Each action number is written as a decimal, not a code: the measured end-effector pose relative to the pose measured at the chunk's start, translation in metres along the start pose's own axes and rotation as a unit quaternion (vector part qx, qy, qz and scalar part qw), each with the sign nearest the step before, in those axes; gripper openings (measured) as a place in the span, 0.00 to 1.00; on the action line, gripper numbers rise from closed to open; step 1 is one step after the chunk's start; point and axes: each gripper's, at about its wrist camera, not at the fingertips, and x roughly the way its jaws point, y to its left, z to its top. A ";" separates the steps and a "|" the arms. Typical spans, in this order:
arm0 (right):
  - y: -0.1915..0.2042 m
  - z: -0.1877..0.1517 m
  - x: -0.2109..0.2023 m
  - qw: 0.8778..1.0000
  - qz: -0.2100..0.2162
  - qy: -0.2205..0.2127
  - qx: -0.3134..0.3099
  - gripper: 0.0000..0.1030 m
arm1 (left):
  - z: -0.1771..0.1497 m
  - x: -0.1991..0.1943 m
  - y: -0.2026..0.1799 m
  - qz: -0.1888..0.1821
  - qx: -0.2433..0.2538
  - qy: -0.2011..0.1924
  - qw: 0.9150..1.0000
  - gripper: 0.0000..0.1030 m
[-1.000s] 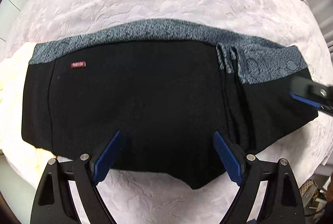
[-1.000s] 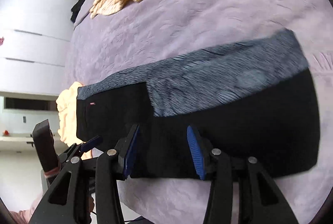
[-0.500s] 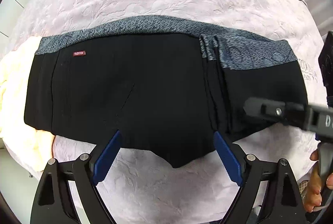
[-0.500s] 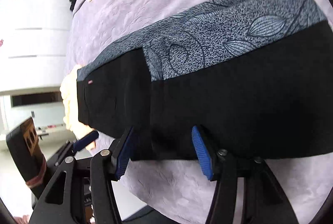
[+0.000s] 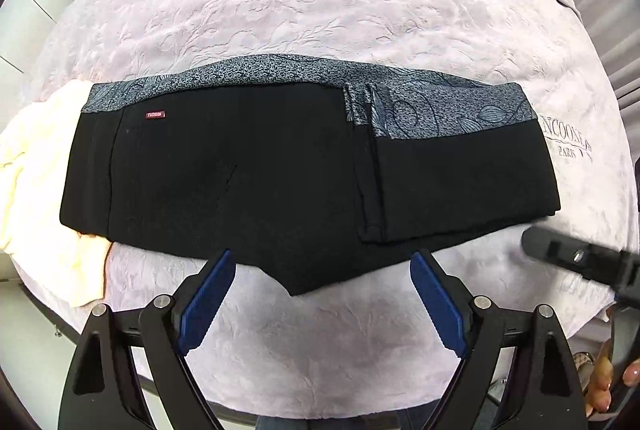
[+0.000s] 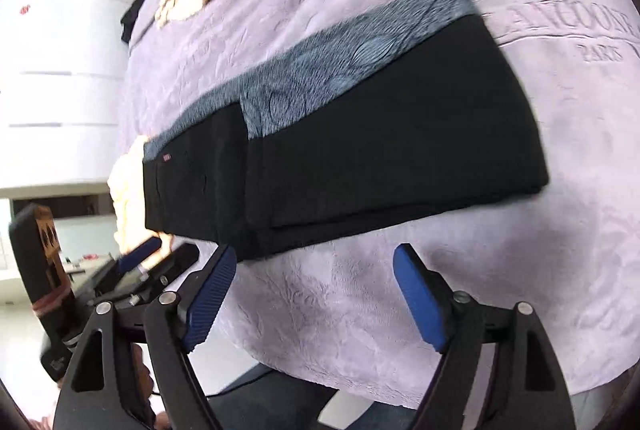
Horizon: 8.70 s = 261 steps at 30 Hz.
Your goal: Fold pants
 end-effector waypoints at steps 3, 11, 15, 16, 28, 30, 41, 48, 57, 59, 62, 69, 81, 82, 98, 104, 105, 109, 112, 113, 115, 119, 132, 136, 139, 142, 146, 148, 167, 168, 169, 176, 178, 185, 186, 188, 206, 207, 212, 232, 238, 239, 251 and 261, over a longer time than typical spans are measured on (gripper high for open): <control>0.000 0.001 -0.001 1.000 0.001 0.003 -0.005 0.87 | 0.005 0.012 -0.011 0.009 -0.004 0.011 1.000 0.87; 0.003 -0.008 0.021 0.998 0.011 0.060 -0.035 0.87 | -0.023 0.008 -0.008 0.035 -0.047 0.028 0.998 0.87; 0.008 -0.016 0.035 0.994 -0.008 0.087 -0.066 0.87 | -0.043 0.005 0.003 0.048 -0.075 0.035 0.995 0.87; 0.010 -0.018 0.038 0.993 -0.011 0.093 -0.073 0.87 | -0.047 0.005 0.007 0.052 -0.082 0.037 0.995 0.87; 0.058 -0.037 0.066 0.994 -0.081 0.050 -0.060 0.87 | -0.040 0.014 0.076 0.016 -0.060 0.026 0.998 0.87; 0.077 -0.044 0.078 0.995 -0.082 0.041 -0.046 0.87 | -0.036 0.014 0.097 0.004 -0.058 0.021 0.998 0.87; 0.171 -0.075 0.132 0.987 -0.126 0.055 -0.087 0.87 | -0.026 0.036 0.186 -0.035 -0.060 0.022 0.997 0.87; 0.171 -0.068 0.129 0.985 -0.148 0.059 -0.071 0.87 | -0.023 0.052 0.205 -0.053 -0.096 0.024 0.994 0.87; 0.177 -0.071 0.134 0.981 -0.159 0.074 -0.086 0.87 | -0.022 0.058 0.217 -0.065 -0.125 0.018 0.990 0.87; 0.177 -0.073 0.135 0.981 -0.158 0.076 -0.087 0.87 | -0.021 0.059 0.220 -0.065 -0.126 0.020 0.990 0.87; 0.177 -0.077 0.139 0.980 -0.157 0.082 -0.086 0.87 | -0.021 0.061 0.223 -0.067 -0.128 0.018 0.989 0.87; 0.169 -0.080 0.141 0.981 -0.152 0.089 -0.076 0.87 | -0.023 0.051 0.283 -0.175 -0.214 -0.040 0.960 0.87; 0.171 -0.079 0.152 0.979 -0.156 0.105 -0.077 0.87 | -0.026 0.090 0.289 -0.235 -0.245 -0.030 0.940 0.87; 0.171 -0.077 0.153 0.979 -0.157 0.107 -0.077 0.87 | -0.024 0.092 0.289 -0.237 -0.247 -0.034 0.939 0.87; 0.209 -0.033 0.130 0.981 -0.134 0.070 -0.124 0.87 | 0.002 0.067 0.263 -0.214 -0.221 -0.101 0.946 0.87; 0.276 0.025 0.098 0.974 -0.108 0.046 -0.195 0.87 | 0.016 0.100 0.250 -0.098 -0.196 -0.057 0.974 0.46; 0.286 0.032 0.097 0.971 -0.108 0.049 -0.208 0.87 | 0.016 0.095 0.246 -0.085 -0.180 -0.069 0.977 0.44; 0.350 0.061 0.120 0.957 -0.089 0.096 -0.260 0.87 | 0.012 0.082 0.194 0.058 -0.021 -0.126 0.990 0.40; 0.389 0.065 0.161 0.944 -0.088 0.151 -0.279 0.87 | 0.008 0.085 0.170 0.123 0.046 -0.143 0.981 0.40; 0.400 0.063 0.179 0.939 -0.086 0.170 -0.286 0.87 | 0.008 0.085 0.168 0.127 0.050 -0.144 0.980 0.40; 0.418 0.057 0.213 0.928 -0.089 0.206 -0.297 0.87 | 0.009 0.085 0.171 0.122 0.044 -0.144 0.981 0.40; 0.441 0.033 0.282 0.897 -0.115 0.280 -0.321 0.87 | 0.009 0.085 0.174 0.123 0.041 -0.146 0.981 0.40; 0.405 0.039 0.272 0.900 -0.087 0.298 -0.306 0.21 | 0.005 0.052 0.152 0.127 0.074 -0.180 0.973 0.40; 0.375 0.058 0.201 0.932 0.008 0.251 -0.263 0.21 | 0.011 0.016 0.126 0.113 0.092 -0.214 0.966 0.40; 0.344 0.070 0.145 0.947 0.069 0.207 -0.234 0.21 | 0.014 -0.012 0.093 0.104 0.121 -0.243 0.957 0.40; 0.301 0.074 0.088 0.959 0.117 0.159 -0.206 0.21 | 0.022 -0.031 0.057 0.089 0.152 -0.262 0.949 0.40; 0.235 0.075 0.023 0.968 0.157 0.103 -0.167 0.22 | 0.028 -0.049 0.003 0.060 0.187 -0.273 0.942 0.40; 0.200 0.077 -0.005 0.971 0.170 0.079 -0.150 0.22 | 0.029 -0.054 -0.029 0.048 0.208 -0.276 0.937 0.40; -0.033 0.056 -0.063 0.979 0.199 0.009 -0.044 0.24 | -0.009 -0.008 -0.220 0.063 0.327 -0.219 0.917 0.40; -0.038 0.056 -0.060 0.980 0.193 0.011 -0.047 0.24 | -0.010 -0.005 -0.222 0.066 0.330 -0.216 0.917 0.40; -0.042 0.055 -0.058 0.981 0.188 0.013 -0.050 0.24 | -0.011 0.001 -0.225 0.069 0.333 -0.211 0.917 0.40; -0.078 0.051 -0.017 0.985 0.167 0.032 -0.019 0.24 | -0.019 0.044 -0.234 0.081 0.358 -0.167 0.915 0.40; -0.092 0.049 -0.003 0.987 0.154 0.036 -0.008 0.24 | -0.022 0.056 -0.235 0.084 0.367 -0.157 0.913 0.40; -0.113 0.043 -0.002 0.991 0.126 0.031 0.019 0.31 | -0.024 0.057 -0.234 0.075 0.375 -0.137 0.914 0.48; -0.109 0.044 -0.008 0.993 0.113 0.027 0.012 0.34 | -0.022 0.053 -0.229 0.066 0.366 -0.133 0.919 0.53; -0.105 0.047 -0.021 0.996 0.085 0.017 -0.003 0.35 | -0.017 0.036 -0.213 0.050 0.339 -0.137 0.929 0.75; -0.055 0.010 -0.008 0.995 -0.045 0.035 -0.080 0.36 | 0.020 0.057 -0.078 0.057 0.034 0.023 0.998 0.76; -0.059 0.008 -0.002 0.995 -0.051 0.036 -0.074 0.36 | 0.018 0.060 -0.082 0.063 0.037 0.026 0.997 0.78; -0.061 0.002 -0.006 0.996 -0.051 0.025 -0.071 0.37 | 0.015 0.066 -0.093 0.079 0.040 0.021 0.996 0.94; -0.067 -0.004 -0.019 0.999 0.000 0.022 -0.027 0.78 | -0.001 0.025 -0.059 0.070 -0.019 0.046 0.996 1.00; -0.077 0.002 -0.017 0.999 0.017 0.028 -0.009 0.79 | -0.003 0.010 -0.065 0.075 -0.023 0.050 0.996 1.00; -0.079 0.003 -0.017 0.999 0.017 0.029 -0.008 0.79 | -0.002 0.008 -0.067 0.076 -0.023 0.051 0.996 1.00; -0.093 0.019 -0.024 1.000 0.000 0.014 0.006 0.79 | 0.034 -0.002 -0.045 0.090 -0.039 0.030 0.995 1.00; -0.082 0.026 -0.014 0.999 -0.028 0.033 -0.008 0.79 | 0.095 0.049 -0.003 0.118 -0.075 0.033 0.990 1.00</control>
